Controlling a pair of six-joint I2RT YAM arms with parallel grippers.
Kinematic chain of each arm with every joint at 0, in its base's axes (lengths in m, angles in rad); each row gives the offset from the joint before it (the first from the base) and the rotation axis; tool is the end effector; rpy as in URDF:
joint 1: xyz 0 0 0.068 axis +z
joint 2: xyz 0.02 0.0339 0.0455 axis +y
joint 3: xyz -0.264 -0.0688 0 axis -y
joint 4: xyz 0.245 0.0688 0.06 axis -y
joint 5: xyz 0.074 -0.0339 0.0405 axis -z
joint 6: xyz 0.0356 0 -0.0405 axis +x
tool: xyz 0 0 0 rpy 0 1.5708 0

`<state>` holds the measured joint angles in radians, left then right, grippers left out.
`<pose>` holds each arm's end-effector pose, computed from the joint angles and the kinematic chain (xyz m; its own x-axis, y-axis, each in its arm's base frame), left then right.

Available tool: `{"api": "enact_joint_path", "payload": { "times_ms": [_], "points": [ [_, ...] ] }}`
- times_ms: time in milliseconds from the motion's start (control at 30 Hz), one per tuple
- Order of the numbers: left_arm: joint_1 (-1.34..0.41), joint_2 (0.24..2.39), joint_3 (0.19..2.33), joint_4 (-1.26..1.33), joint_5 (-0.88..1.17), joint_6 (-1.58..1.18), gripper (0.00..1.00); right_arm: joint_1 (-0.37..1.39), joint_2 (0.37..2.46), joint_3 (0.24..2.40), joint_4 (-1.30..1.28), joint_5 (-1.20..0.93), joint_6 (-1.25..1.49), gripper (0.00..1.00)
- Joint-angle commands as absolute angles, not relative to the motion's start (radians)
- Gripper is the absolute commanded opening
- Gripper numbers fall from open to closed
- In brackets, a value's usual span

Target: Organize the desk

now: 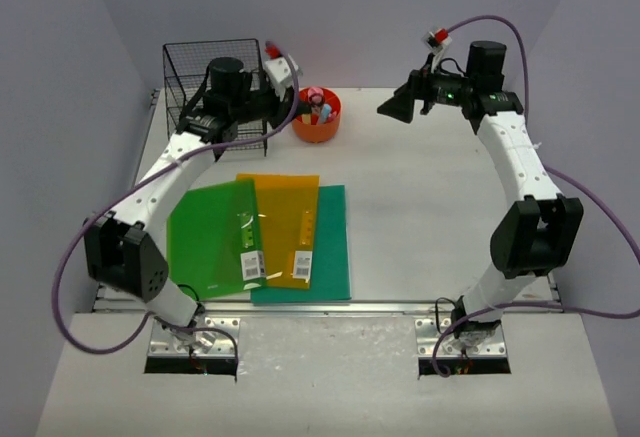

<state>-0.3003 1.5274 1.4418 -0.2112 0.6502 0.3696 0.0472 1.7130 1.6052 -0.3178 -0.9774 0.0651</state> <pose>0.3334 -0.1258 0.3862 0.0243 0.2935 -0.9557 0.8361 0.5181 0.1804 0.3911 0.0480 0.3694 -0.4623 0.0146 -0.8866 -0.7521 0.5231 0.4008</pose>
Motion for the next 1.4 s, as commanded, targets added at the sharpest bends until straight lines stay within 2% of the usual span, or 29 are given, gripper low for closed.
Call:
{"api": "enact_joint_path", "payload": {
  "times_ms": [0, 167, 267, 333, 500, 700, 933, 1367],
  "points": [
    [-0.231, 1.778, 1.798, -0.195, 0.375, 0.113, 0.00, 0.040, 1.644, 1.569, -0.188, -0.969, 0.212, 0.99],
    [-0.213, 1.965, 2.037, -0.152, 0.193, 0.158, 0.00, 0.035, 1.593, 1.494, -0.204, -0.964, 0.168, 0.99],
    [-0.206, 2.073, 2.125, -0.123, 0.203, 0.218, 0.00, 0.029, 1.570, 1.468, -0.227, -0.968, 0.155, 0.99],
    [-0.195, 2.118, 2.166, -0.110, 0.243, 0.231, 0.00, 0.026, 1.558, 1.455, -0.233, -0.965, 0.150, 0.99],
    [-0.134, 2.199, 2.161, 0.080, 0.500, 0.169, 0.00, 0.023, 1.539, 1.436, -0.259, -0.956, 0.138, 0.99],
    [-0.127, 2.334, 2.321, 0.014, 0.672, 0.175, 0.00, 0.022, 1.529, 1.432, -0.291, -0.949, 0.124, 0.99],
    [-0.129, 2.332, 2.214, -0.023, 0.733, 0.339, 0.00, 0.021, 1.516, 1.424, -0.305, -0.940, 0.119, 0.99],
    [-0.129, 2.410, 2.256, -0.102, 0.769, 0.421, 0.00, 0.023, 1.506, 1.420, -0.319, -0.933, 0.135, 0.99]
  ]
}}
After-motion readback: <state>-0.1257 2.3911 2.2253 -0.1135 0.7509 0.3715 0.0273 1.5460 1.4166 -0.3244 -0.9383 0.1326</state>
